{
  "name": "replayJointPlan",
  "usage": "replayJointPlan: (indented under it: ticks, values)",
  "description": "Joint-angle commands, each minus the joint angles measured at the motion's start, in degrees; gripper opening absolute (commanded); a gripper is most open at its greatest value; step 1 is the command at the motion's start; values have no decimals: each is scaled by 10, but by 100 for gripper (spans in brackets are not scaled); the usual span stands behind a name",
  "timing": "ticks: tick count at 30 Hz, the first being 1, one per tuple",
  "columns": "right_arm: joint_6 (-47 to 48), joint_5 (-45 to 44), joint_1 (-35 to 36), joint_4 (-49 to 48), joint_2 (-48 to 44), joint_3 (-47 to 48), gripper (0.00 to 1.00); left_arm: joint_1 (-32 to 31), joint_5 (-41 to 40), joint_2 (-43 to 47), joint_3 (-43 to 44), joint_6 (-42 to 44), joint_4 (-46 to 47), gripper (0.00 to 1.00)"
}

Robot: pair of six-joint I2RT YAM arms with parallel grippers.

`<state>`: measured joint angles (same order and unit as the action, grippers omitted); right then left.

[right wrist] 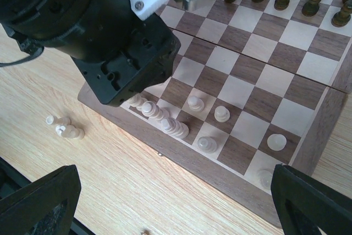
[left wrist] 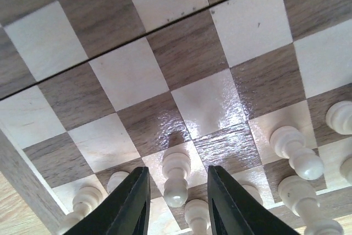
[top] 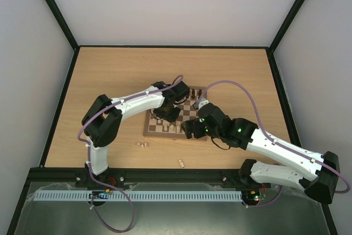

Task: Set up the chess pieces on the board
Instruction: Place the chess piece on the chessboard.

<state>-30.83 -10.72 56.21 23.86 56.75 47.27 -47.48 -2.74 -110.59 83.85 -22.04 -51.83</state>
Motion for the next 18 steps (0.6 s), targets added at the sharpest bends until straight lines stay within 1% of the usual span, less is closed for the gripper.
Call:
replayJointPlan:
  ticks: [1, 6, 8, 12, 14, 18]
  values:
    - [4, -2, -3, 4, 6, -7, 96, 13, -12, 43, 36, 3, -29, 33]
    - [3, -4, -3, 5, 14, -5, 96, 17, -26, 97, 73, -4, -47, 35]
    - [3, -3, -3, 6, 17, -5, 97, 17, -25, 135, 68, -15, -44, 36]
    - [8, 13, -2, 2, 18, -5, 99, 16, 2, 234, -3, -46, 9, 40]
    - [11, 23, -3, 0, 21, -5, 99, 12, 16, 289, -54, -67, 44, 45]
    - [14, 37, -3, 1, 37, -2, 99, 3, 23, 398, -155, -114, 100, 59]
